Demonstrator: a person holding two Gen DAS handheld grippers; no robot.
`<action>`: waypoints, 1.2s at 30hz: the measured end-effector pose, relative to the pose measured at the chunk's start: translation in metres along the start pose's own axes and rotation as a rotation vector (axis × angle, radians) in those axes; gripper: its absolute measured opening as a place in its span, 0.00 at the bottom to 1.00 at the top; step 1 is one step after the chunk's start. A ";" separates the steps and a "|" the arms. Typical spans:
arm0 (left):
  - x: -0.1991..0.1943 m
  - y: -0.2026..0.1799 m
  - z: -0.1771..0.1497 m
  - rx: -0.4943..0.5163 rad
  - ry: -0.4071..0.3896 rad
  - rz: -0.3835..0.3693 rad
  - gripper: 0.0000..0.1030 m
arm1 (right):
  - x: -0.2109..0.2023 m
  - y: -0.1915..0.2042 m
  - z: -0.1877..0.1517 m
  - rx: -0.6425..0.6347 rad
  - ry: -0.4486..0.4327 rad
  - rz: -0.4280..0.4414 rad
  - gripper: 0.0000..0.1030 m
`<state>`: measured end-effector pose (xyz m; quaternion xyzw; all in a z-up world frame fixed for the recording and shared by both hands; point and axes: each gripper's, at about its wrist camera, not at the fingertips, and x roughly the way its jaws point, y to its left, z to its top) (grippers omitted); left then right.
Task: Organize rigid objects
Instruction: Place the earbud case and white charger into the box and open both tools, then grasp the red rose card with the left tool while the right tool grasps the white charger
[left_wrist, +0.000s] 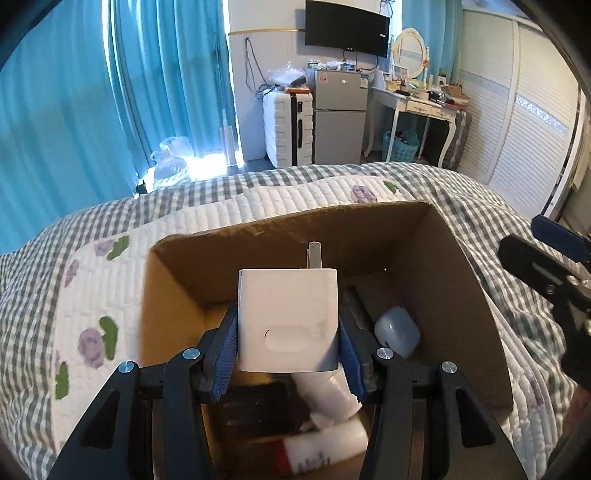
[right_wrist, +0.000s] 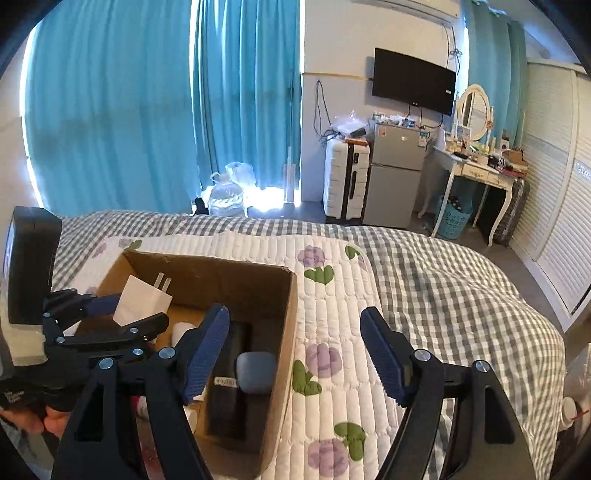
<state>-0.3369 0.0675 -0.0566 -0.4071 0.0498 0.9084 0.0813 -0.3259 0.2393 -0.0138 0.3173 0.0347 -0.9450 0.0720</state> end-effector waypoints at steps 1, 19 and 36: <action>0.003 0.000 0.000 -0.002 0.000 -0.001 0.49 | 0.005 -0.001 0.000 0.000 0.003 -0.007 0.71; -0.104 0.004 -0.018 0.010 -0.153 0.090 0.95 | -0.050 -0.011 -0.004 0.040 -0.047 -0.094 0.83; -0.130 0.021 -0.141 -0.144 -0.058 0.143 1.00 | -0.088 0.042 -0.114 -0.012 0.080 -0.028 0.90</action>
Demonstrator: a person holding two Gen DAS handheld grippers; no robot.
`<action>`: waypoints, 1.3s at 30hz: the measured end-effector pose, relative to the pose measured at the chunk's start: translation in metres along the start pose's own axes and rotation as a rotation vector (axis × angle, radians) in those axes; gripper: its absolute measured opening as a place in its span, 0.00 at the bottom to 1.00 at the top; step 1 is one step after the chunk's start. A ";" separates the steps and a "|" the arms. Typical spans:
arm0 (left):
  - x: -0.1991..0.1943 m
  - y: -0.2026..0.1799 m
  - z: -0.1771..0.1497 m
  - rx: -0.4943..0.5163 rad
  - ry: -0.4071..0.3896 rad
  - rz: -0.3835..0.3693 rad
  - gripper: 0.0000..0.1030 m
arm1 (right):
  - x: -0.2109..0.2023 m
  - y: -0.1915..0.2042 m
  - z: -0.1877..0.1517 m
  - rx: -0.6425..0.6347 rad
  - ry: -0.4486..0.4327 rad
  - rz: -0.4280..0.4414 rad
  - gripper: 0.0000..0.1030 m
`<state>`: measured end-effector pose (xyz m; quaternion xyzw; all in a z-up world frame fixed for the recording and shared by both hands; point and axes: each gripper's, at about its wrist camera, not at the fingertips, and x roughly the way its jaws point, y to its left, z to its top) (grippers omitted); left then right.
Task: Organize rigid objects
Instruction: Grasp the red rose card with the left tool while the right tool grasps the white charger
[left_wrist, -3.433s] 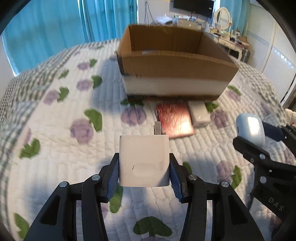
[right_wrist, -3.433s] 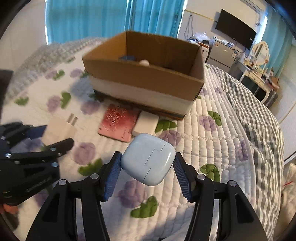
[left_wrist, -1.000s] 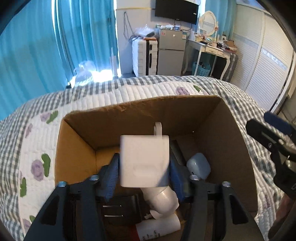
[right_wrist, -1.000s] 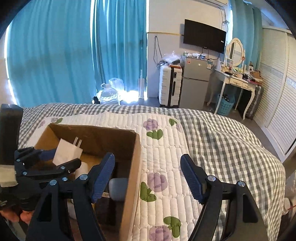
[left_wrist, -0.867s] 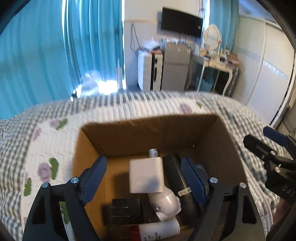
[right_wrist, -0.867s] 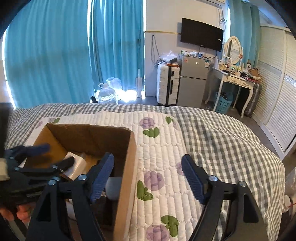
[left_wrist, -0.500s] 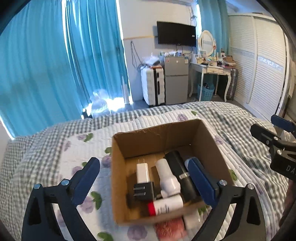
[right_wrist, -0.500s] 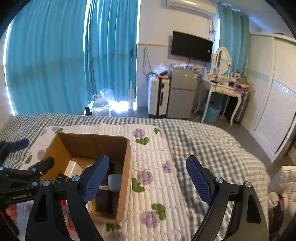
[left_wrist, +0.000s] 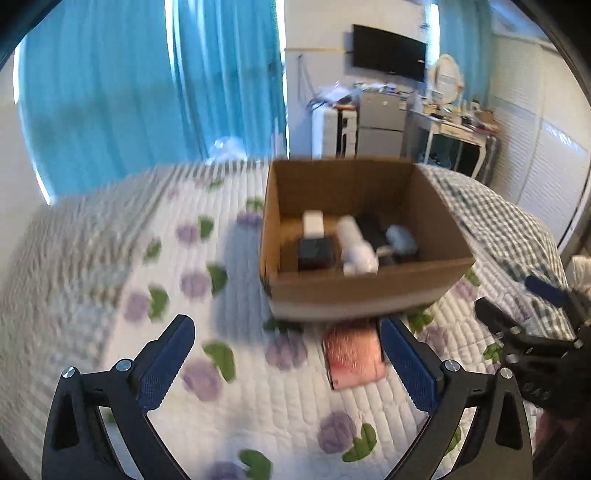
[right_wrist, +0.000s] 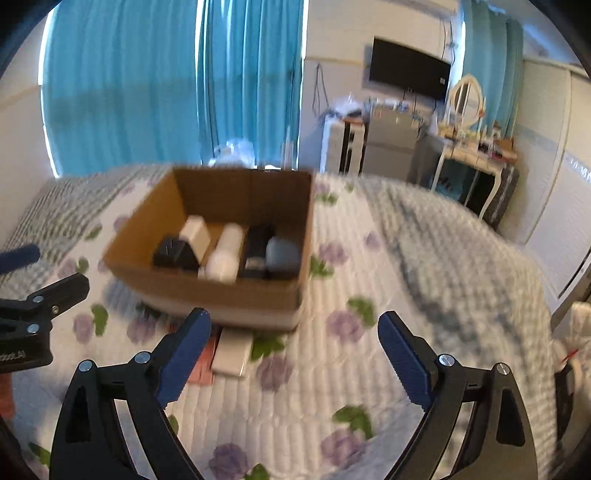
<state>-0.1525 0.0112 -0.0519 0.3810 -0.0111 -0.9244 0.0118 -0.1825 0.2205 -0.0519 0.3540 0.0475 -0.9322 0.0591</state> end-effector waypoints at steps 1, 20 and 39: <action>0.008 0.001 -0.009 -0.010 0.005 0.009 1.00 | 0.012 0.003 -0.009 0.005 0.021 -0.001 0.90; 0.060 0.022 -0.055 -0.072 0.082 0.058 1.00 | 0.119 0.036 -0.053 -0.066 0.283 0.097 0.50; 0.071 -0.020 -0.060 0.058 0.150 0.014 1.00 | 0.074 0.028 -0.066 -0.085 0.197 0.065 0.40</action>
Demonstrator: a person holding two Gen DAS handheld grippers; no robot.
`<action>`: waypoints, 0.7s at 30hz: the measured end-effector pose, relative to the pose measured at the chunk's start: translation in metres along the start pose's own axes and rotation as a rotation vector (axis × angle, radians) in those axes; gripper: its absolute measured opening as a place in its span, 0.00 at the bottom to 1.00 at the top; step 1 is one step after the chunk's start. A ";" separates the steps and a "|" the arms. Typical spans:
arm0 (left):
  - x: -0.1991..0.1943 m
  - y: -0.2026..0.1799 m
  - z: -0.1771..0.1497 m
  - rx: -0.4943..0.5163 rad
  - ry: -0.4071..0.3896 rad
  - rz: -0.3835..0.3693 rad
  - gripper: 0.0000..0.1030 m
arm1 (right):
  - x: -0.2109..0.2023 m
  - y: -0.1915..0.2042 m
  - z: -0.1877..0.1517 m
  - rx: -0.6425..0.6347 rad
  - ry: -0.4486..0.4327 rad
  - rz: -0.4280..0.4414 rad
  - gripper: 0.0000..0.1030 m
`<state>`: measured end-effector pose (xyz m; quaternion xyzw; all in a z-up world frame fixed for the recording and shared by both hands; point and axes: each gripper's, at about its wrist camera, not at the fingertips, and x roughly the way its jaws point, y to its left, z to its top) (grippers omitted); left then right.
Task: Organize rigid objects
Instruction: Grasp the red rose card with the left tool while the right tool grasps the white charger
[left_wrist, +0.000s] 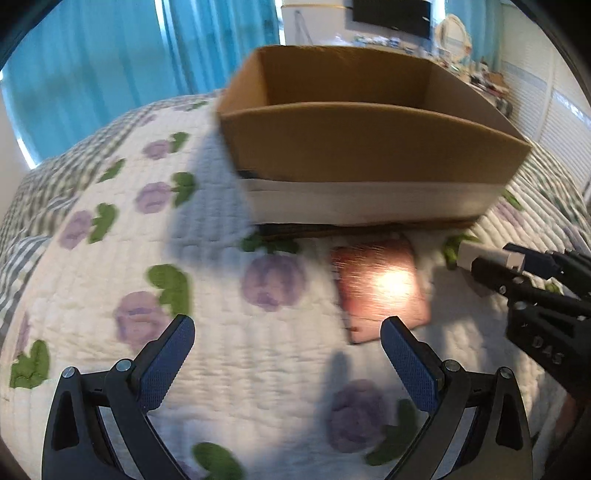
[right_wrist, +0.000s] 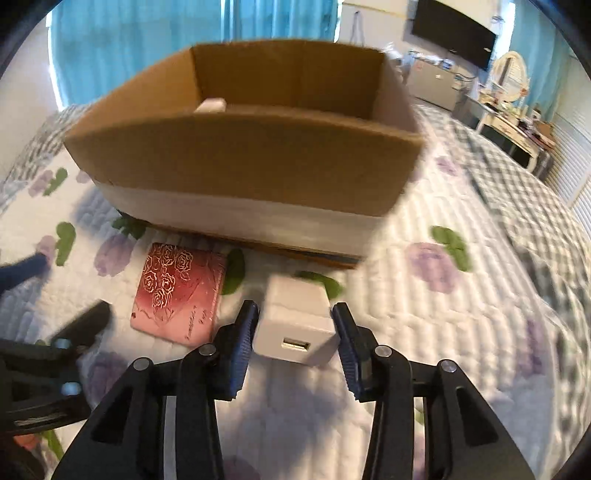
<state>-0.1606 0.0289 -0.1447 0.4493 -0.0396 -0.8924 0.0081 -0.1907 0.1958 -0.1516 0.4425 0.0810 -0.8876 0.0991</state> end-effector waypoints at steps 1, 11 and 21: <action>0.000 -0.007 0.001 0.015 0.004 -0.008 1.00 | -0.006 -0.006 -0.003 0.022 -0.007 0.000 0.40; 0.043 -0.056 0.021 0.049 0.110 -0.049 1.00 | -0.011 -0.020 0.009 0.084 0.002 -0.040 0.40; 0.049 -0.061 0.024 0.058 0.112 -0.046 0.67 | -0.001 -0.035 0.016 0.091 -0.004 -0.033 0.40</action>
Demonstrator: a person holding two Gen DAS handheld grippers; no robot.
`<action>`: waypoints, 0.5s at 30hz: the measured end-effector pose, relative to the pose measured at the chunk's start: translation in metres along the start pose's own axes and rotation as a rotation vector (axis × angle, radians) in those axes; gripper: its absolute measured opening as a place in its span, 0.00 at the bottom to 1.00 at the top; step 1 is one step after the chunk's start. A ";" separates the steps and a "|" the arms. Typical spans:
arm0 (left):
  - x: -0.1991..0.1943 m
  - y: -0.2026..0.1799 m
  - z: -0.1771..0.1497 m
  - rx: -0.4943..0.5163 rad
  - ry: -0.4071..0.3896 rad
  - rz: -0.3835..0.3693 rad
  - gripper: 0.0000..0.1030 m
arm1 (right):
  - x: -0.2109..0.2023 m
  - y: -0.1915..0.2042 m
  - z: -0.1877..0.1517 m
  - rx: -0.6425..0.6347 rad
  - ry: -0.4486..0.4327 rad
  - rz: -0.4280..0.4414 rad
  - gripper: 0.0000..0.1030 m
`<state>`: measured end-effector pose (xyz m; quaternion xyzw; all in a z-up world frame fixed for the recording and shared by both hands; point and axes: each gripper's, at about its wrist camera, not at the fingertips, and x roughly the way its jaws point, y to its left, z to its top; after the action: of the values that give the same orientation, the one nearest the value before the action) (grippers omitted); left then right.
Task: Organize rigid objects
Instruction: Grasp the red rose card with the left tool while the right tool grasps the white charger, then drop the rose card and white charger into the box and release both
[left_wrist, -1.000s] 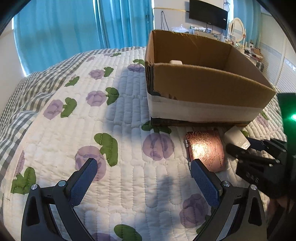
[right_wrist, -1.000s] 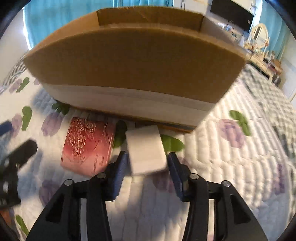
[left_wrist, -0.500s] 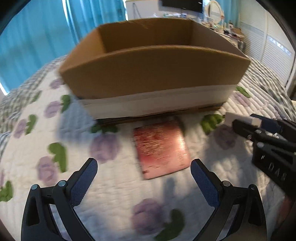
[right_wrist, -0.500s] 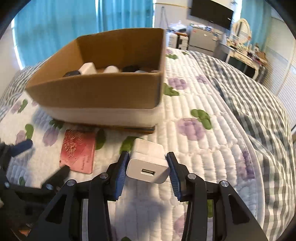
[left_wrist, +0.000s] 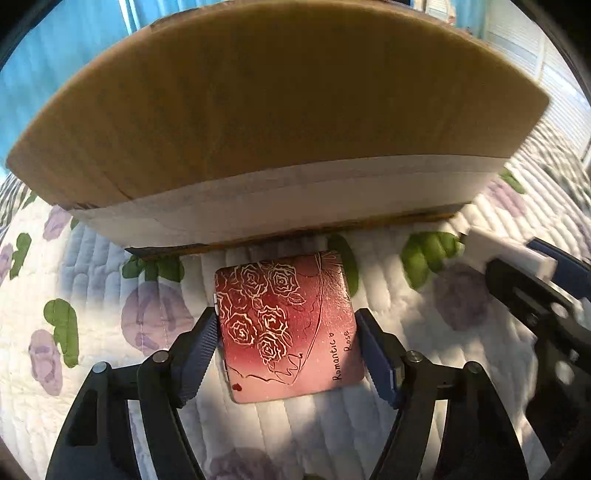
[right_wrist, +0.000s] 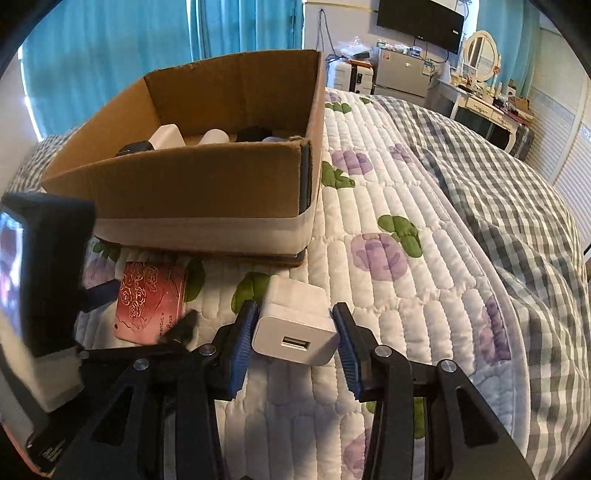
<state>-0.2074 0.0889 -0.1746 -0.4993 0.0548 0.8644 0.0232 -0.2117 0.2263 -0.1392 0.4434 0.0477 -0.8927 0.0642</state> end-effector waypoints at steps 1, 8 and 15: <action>-0.002 0.002 -0.001 -0.002 0.004 -0.008 0.68 | -0.001 0.000 0.000 -0.001 -0.002 -0.001 0.40; -0.029 0.010 -0.011 -0.015 -0.028 -0.038 0.68 | -0.015 0.006 -0.003 -0.026 -0.027 -0.017 0.40; -0.075 0.018 -0.022 -0.019 -0.099 -0.054 0.67 | -0.044 0.018 -0.008 -0.077 -0.079 -0.047 0.40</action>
<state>-0.1526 0.0693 -0.1191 -0.4572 0.0319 0.8877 0.0447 -0.1763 0.2126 -0.1089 0.4037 0.0896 -0.9084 0.0622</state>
